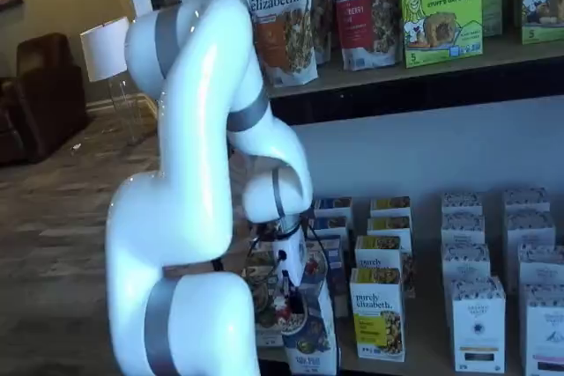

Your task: Pick up the blue and white box that is on the bottom shelf, the second box from the left

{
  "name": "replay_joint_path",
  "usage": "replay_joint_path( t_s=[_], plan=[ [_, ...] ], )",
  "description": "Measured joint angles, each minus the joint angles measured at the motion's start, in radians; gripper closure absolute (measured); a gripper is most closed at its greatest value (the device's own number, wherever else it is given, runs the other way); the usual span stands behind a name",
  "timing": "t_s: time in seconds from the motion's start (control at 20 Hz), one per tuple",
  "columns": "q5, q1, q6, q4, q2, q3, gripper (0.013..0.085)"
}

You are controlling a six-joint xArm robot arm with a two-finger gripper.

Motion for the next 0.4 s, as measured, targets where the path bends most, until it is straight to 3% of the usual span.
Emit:
replay_joint_path(
  t_s=[0.4],
  plan=[
    [0.050, 0.018, -0.021, 0.042, -0.177, 0.121, 0.0570]
  ],
)
